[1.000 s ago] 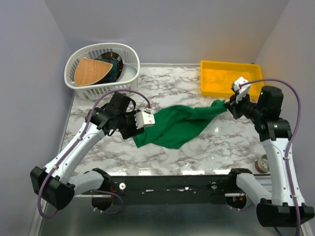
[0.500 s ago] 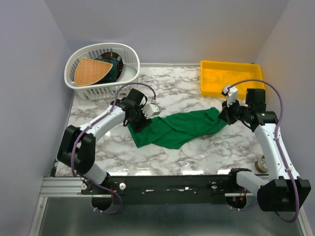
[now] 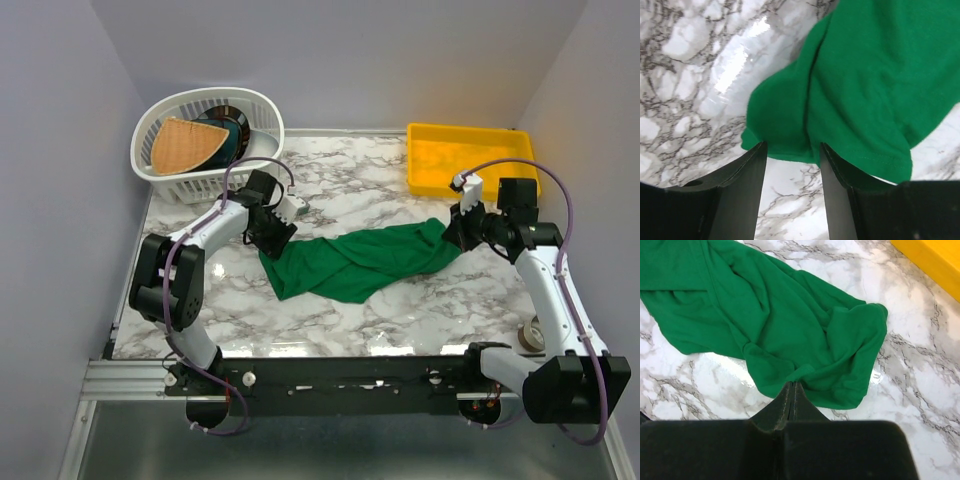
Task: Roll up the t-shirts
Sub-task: Flatten out the T-shirt at the center of the board.
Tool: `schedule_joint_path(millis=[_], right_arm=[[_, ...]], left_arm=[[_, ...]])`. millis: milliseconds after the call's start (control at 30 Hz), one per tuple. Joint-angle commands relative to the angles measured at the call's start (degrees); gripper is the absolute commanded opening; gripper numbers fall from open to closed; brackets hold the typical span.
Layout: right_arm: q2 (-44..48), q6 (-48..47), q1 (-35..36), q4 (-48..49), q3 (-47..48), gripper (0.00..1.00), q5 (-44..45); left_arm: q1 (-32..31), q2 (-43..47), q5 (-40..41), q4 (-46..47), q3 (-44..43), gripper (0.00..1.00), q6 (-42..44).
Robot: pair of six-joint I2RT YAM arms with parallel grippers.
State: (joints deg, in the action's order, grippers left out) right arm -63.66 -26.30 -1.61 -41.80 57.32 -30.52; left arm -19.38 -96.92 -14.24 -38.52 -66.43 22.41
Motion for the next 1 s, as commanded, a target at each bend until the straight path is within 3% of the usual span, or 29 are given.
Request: schedule_joint_path(millis=[0, 500, 700, 733, 833, 967], right_arm=[[-0.41, 0.82, -0.24, 1.28, 1.30, 0.01, 0.03], [-1.82, 0.91, -0.24, 1.72, 2.01, 0.00, -0.06], [-1.12, 1.17, -0.24, 2.07, 1.48, 0.01, -0.06], [-1.03, 1.34, -0.24, 2.16, 1.39, 0.00, -0.06], [-1.20, 1.96, -0.24, 2.95, 2.00, 0.00, 0.72], [-1.47, 3.98, -0.24, 7.85, 5.07, 0.01, 5.99]], left_arm=[[1.18, 1.90, -7.63, -4.19, 0.25, 0.54, 0.08], [1.62, -0.45, -8.53, -6.04, 0.96, 0.51, 0.17], [1.71, -1.78, -8.96, -7.44, -0.54, 0.30, 1.23], [1.71, -1.69, -9.14, -7.70, -0.97, 0.19, 1.49], [2.06, -0.29, -9.14, -8.94, -2.73, 0.01, 2.02], [2.41, 3.84, -5.98, -9.12, -7.82, 0.00, 3.60]])
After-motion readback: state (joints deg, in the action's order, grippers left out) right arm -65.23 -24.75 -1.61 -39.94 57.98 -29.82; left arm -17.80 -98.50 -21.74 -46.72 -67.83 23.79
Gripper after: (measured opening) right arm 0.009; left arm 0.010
